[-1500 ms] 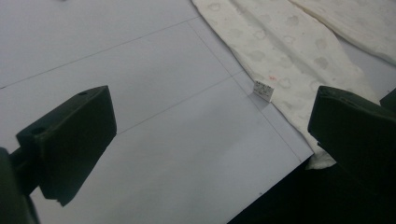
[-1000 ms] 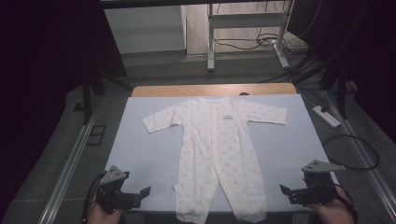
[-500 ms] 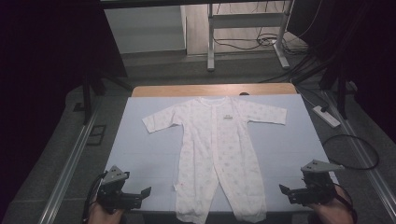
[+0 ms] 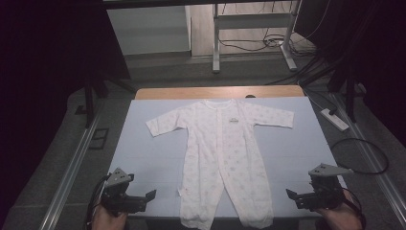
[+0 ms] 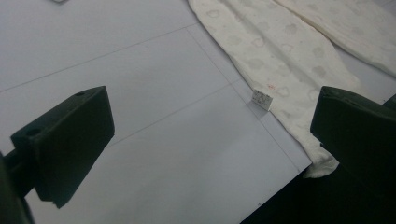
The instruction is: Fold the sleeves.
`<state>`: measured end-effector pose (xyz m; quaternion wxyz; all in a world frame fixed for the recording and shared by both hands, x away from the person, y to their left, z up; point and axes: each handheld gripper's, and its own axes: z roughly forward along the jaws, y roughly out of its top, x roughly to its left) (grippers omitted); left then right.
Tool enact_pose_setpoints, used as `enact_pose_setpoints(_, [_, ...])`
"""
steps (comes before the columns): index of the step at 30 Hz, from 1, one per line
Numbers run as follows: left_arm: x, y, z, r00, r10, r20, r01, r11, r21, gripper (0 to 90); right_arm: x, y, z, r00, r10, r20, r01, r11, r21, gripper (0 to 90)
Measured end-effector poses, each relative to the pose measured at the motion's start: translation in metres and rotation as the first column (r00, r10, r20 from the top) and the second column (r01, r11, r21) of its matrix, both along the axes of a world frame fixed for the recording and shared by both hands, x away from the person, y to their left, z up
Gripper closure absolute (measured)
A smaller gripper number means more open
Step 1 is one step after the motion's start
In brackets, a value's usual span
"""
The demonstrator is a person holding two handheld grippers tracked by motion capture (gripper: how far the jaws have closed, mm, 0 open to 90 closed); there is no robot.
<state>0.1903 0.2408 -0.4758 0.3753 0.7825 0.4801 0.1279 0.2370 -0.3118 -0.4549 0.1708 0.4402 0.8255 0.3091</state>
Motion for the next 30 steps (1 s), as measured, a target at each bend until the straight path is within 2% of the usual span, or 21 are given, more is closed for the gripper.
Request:
enact_pose_setpoints(4, [0.002, 0.000, 0.000, 1.0000, 0.000, 0.005, 0.000, 0.9996, 0.027, 0.0, 0.000, 0.001, 0.000, 1.0000, 0.003, 0.001, -0.003, 1.0000, -0.005, 0.0])
enact_pose_setpoints(8, [0.006, 0.000, -0.002, 1.0000, -0.007, -0.003, 0.007, 0.9997, 0.021, 0.0, 0.000, 0.002, 0.000, 1.0000, 0.009, -0.001, -0.009, 0.9999, -0.008, 0.0])
enact_pose_setpoints(14, [0.012, 0.002, -0.001, 1.0000, 0.002, 0.005, -0.002, 1.0000, 0.008, 0.0, 0.001, 0.002, 0.000, 0.9999, 0.011, -0.003, -0.011, 0.9999, -0.010, 0.0])
enact_pose_setpoints(18, [0.017, 0.002, -0.002, 0.9999, 0.016, 0.005, -0.017, 0.9998, 0.014, 0.0, 0.001, 0.002, -0.001, 0.9999, 0.012, -0.003, -0.012, 0.9999, -0.012, 0.0])
enact_pose_setpoints(30, [0.034, 0.005, -0.006, 0.9994, 0.027, -0.021, -0.027, 0.9995, -0.014, 0.0, 0.002, 0.003, -0.001, 0.9999, 0.012, -0.009, -0.012, 0.9997, -0.021, 0.0])
